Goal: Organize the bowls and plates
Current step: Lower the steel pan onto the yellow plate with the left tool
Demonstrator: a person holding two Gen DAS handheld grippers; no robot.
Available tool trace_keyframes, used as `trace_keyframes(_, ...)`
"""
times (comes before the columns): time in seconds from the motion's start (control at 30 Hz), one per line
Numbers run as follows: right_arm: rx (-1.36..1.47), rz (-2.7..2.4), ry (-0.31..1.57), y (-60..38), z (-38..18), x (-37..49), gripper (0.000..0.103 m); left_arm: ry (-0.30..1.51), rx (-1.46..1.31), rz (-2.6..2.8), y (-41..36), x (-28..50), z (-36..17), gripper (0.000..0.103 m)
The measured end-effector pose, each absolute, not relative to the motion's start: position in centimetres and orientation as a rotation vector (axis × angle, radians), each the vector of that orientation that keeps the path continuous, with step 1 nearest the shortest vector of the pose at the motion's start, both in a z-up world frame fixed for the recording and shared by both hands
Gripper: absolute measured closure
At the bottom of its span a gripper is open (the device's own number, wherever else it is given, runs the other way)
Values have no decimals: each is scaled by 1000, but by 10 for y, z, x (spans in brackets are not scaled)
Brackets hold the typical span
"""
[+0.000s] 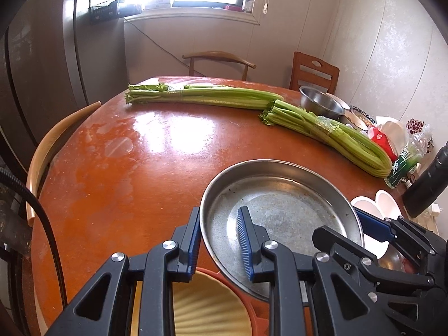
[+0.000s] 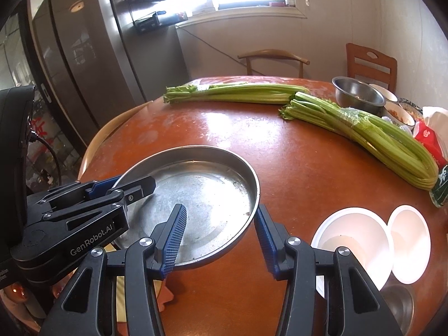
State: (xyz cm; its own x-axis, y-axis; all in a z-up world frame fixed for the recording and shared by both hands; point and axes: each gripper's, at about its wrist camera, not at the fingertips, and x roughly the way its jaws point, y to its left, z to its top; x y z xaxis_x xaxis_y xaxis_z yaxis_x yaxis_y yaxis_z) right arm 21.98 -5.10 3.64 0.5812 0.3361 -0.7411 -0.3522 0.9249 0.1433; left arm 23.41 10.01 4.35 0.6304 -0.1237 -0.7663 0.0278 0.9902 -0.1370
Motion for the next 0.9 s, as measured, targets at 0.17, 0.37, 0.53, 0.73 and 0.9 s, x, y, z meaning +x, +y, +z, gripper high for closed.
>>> trace_keyframes(0.17, -29, 431, 841, -43, 45, 204, 51, 862, -122, -72, 109, 216, 55, 78)
trace_keyframes(0.37, -41, 472, 827, -29, 53, 183, 51, 838, -124, -43, 124, 191, 66, 78)
trace_keyframes(0.53, -63, 502, 824, -14, 55, 165, 50, 832, -131, -17, 139, 170, 70, 78)
trace_keyframes(0.73, -87, 532, 828, -1, 50, 150, 50, 829, -134, 7, 152, 148, 69, 78)
trace_keyframes(0.9, -106, 543, 844, 6, 41, 139, 50, 837, -141, 16, 158, 137, 63, 78)
